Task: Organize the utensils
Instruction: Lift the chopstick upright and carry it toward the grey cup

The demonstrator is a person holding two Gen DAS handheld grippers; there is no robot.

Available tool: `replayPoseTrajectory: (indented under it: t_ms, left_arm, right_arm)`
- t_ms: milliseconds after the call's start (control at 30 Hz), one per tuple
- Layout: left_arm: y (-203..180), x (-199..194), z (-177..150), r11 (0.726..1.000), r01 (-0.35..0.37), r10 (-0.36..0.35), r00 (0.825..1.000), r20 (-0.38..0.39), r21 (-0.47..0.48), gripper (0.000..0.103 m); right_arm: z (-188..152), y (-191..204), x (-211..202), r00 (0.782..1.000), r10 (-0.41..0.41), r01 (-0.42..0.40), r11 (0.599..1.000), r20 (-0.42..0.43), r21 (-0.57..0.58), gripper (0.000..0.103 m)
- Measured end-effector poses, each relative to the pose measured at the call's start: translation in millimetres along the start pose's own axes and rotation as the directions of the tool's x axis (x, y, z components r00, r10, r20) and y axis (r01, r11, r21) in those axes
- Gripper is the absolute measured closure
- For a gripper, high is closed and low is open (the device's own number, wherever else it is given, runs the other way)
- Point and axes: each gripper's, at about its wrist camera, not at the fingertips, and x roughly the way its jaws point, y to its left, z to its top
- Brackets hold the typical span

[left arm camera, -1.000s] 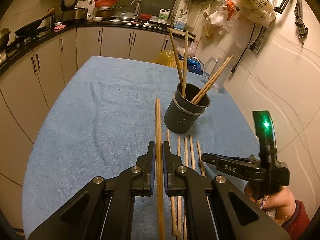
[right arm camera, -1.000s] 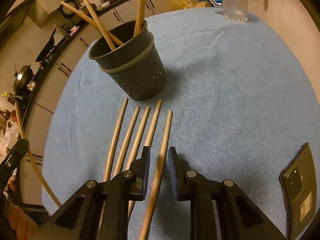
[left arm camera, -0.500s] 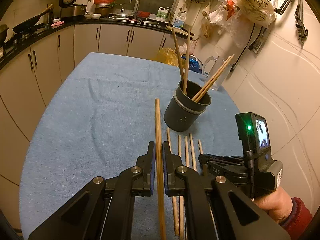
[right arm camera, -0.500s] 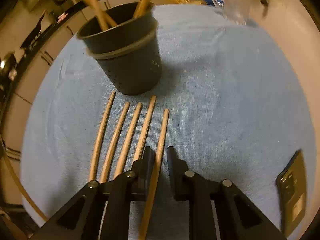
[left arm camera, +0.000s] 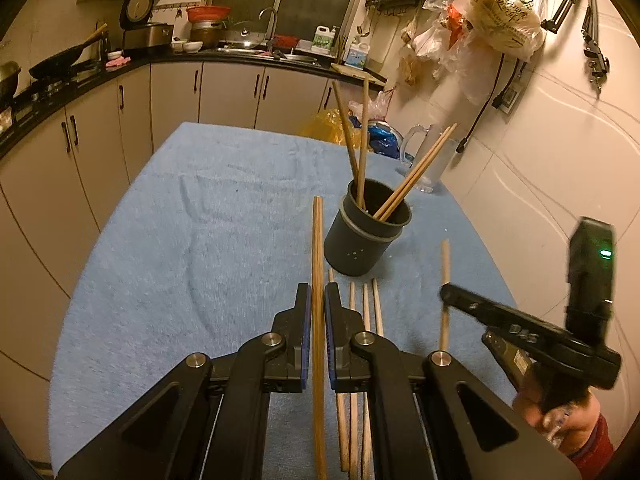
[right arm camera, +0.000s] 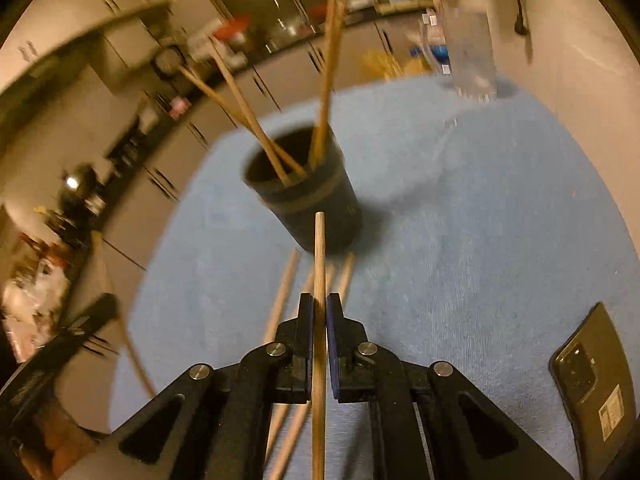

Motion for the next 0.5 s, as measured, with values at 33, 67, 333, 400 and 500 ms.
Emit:
replayPoseTrajectory:
  t_ms: [33, 67, 333, 400, 500]
  left_arm:
    - [-1, -2, 1, 1.0, -0.004, 0.004, 1.0, 0.005, 0.001, 0.097]
    - [-2, -5, 2, 1.0, -0.006, 0.006, 1.0, 0.01, 0.004, 0.097]
    - [-7, -14, 7, 1.0, -0.02, 0.02, 0.999, 0.035, 0.007, 0.097]
    - [-7, -15, 8, 1.0, -0.022, 0.022, 0.999, 0.039, 0.003, 0.097]
    - [-6, -17, 9, 1.0, -0.024, 0.024, 0.999, 0.041, -0.001, 0.097]
  right_arm:
    - [-1, 2, -10, 0.999, 0.017, -0.016, 1.0, 0.041, -0.011, 0.097]
    - [0, 4, -17, 0.997, 0.029, -0.027, 0.999, 0.069, -0.019, 0.097]
    - [0, 14, -54, 0.976, 0.061, -0.048, 0.997, 0.209, -0.065, 0.097]
    - [3, 15, -61, 0.973, 0.066, -0.054, 0.997, 0.222, -0.061, 0.097]
    - [4, 14, -67, 0.97, 0.067, -0.055, 0.997, 0.234, -0.059, 0.097]
